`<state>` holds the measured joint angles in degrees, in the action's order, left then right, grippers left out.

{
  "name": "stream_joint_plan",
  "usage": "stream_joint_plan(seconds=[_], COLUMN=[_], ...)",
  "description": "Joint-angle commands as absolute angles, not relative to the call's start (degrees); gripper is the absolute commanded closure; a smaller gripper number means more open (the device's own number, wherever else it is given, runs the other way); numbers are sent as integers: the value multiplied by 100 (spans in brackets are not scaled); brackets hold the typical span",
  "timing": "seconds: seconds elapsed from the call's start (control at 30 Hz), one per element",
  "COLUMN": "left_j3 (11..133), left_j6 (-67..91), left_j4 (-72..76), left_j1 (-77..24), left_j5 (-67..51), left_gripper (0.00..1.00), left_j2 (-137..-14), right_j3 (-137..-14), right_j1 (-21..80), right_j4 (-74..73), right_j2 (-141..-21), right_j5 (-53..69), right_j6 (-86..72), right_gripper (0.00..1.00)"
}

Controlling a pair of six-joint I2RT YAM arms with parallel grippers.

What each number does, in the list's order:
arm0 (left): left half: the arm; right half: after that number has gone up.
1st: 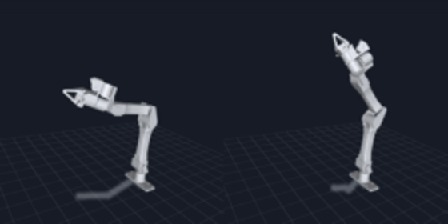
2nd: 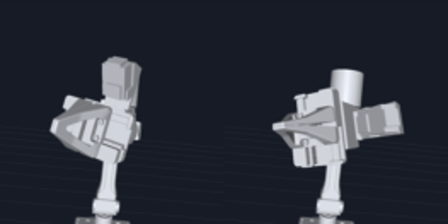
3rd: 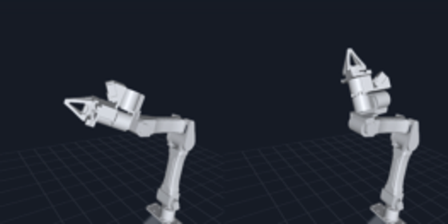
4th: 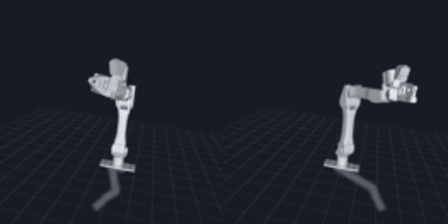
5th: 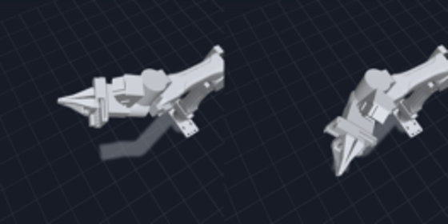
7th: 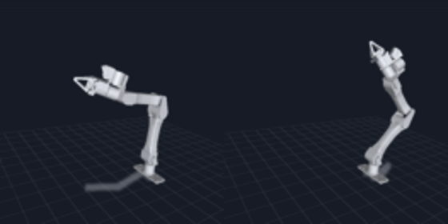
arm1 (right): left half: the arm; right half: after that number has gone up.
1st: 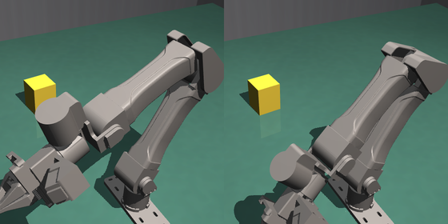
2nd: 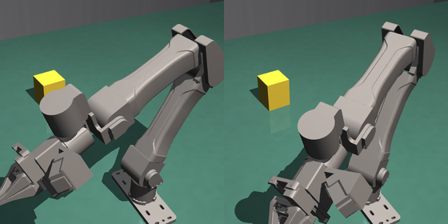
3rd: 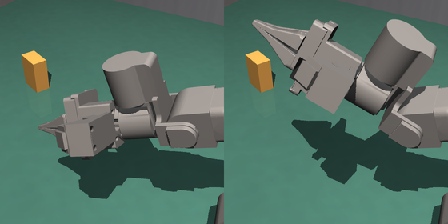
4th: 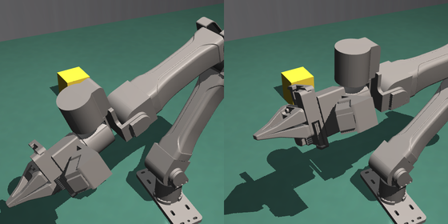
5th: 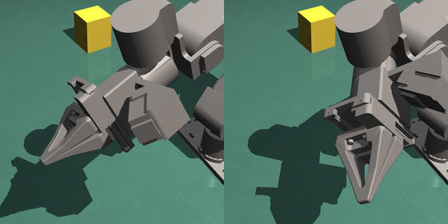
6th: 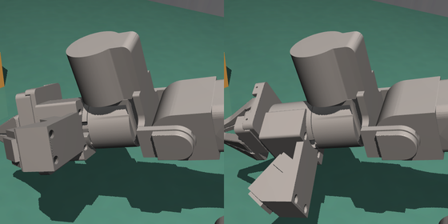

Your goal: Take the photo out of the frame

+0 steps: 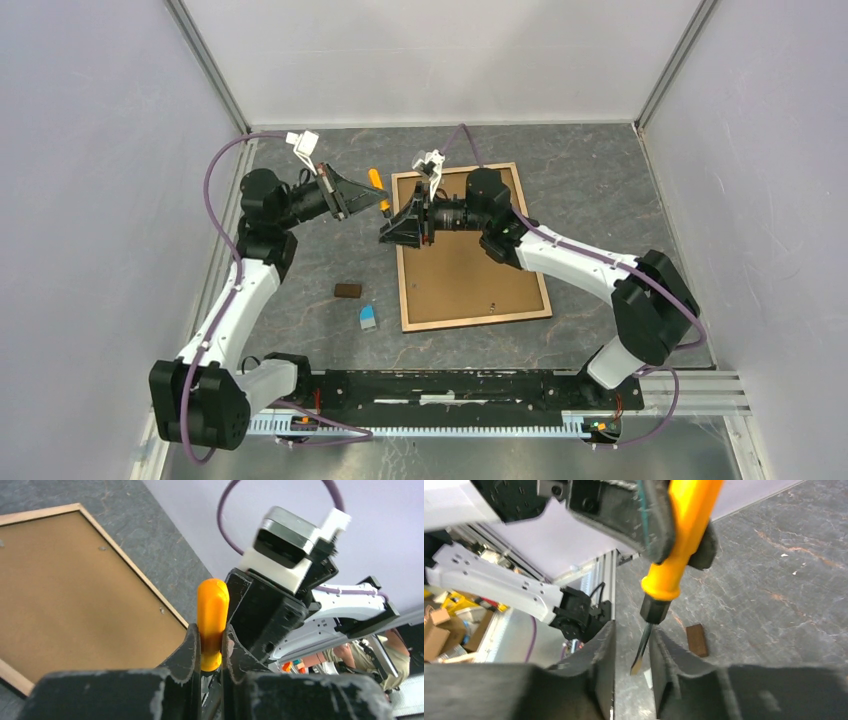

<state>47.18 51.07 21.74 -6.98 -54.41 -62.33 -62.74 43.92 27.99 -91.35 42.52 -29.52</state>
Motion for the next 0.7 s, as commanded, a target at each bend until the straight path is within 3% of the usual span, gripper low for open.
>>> stream_joint_plan(seconds=[0.0, 0.23, 0.47, 0.67], left_j3=[5599, 7692, 8478, 9284], left_j6=[3383, -327, -1749, -2118], left_j4=[-265, -4562, -5623, -6267], left_j1=[-615, -507, -394, -151], left_j5=[-5073, -3111, -941, -72], left_gripper=[98, 98, 95, 96], left_j2=[-6370, -7542, -8540, -9853], right_j3=[-6259, -6487, -5568, -4730], right_j1=[4105, 3255, 2627, 2162], right_j4=[2436, -118, -948, -767], right_j2=[-8984, -8591, -7810, -7153], right_j5=[4521, 4428, 3878, 3377], right_j6=[-2441, 88, 1317, 1688], right_gripper=[59, 37, 31, 22])
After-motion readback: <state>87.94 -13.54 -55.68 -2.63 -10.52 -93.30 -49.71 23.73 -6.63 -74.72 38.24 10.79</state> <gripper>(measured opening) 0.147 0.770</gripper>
